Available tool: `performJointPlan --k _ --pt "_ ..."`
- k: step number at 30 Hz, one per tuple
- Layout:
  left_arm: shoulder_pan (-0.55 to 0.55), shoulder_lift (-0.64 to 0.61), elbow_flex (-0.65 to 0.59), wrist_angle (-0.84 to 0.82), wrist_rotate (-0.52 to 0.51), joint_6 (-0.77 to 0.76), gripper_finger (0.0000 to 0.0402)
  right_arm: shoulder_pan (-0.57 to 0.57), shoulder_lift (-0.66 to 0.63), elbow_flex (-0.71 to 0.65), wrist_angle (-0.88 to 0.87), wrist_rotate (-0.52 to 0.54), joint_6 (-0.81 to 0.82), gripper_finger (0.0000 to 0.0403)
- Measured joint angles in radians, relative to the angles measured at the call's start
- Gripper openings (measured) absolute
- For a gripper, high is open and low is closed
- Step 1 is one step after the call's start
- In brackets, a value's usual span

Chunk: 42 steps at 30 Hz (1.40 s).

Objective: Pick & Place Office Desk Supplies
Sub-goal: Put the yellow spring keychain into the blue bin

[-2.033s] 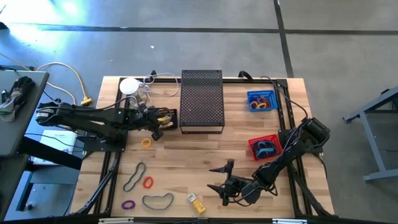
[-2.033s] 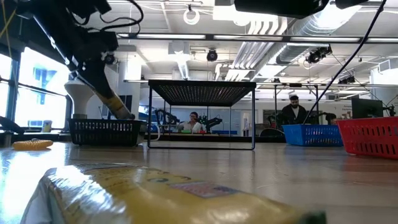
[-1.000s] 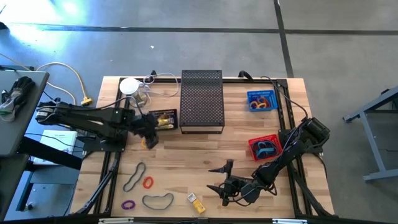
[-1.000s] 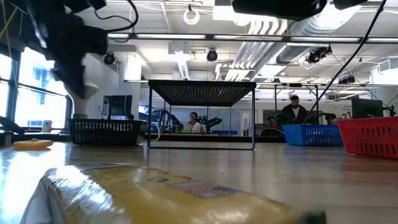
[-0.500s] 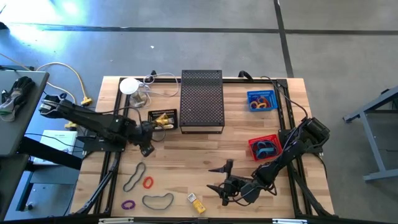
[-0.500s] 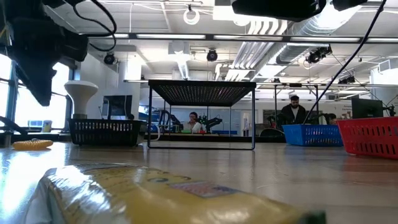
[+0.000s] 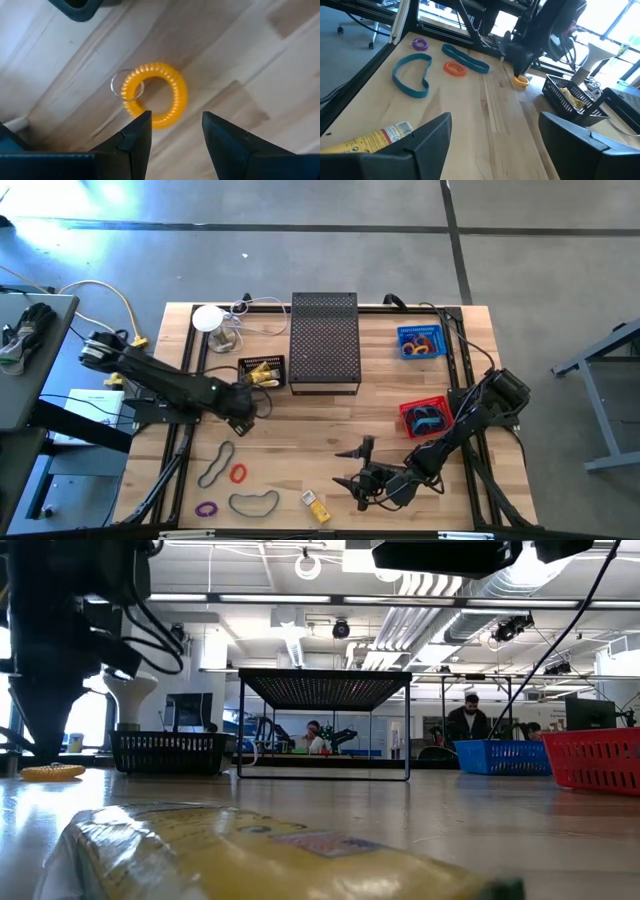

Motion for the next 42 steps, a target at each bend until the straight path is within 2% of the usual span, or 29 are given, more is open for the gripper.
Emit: performJointPlan --k 8,23,26,32,33,42 --pt "0.026 0.101 0.0 0.006 0.005 0.041 0.0165 0.0 0.0 0.0 -0.003 0.0 0.0 0.0288" --pt "0.028 0.188 0.003 0.038 0.005 0.077 0.016 0.0 0.0 0.0 -0.004 0.0 0.0 0.0288" --pt "0.021 0.207 0.003 0.039 0.006 0.082 0.0131 0.0 0.0 0.0 -0.004 -0.023 0.0 0.0288" --pt "-0.013 0.217 0.002 0.047 0.002 0.074 0.0024 -0.001 0.0 0.0 -0.004 -0.148 0.001 0.0288" --pt "-0.019 0.217 0.002 0.047 -0.002 0.074 0.0016 -0.001 0.0 0.0 -0.003 -0.156 0.001 0.0288" --pt "-0.094 0.161 0.06 0.04 0.005 0.09 0.0007 -0.001 0.0 0.0 0.019 -0.155 -0.006 0.0288"
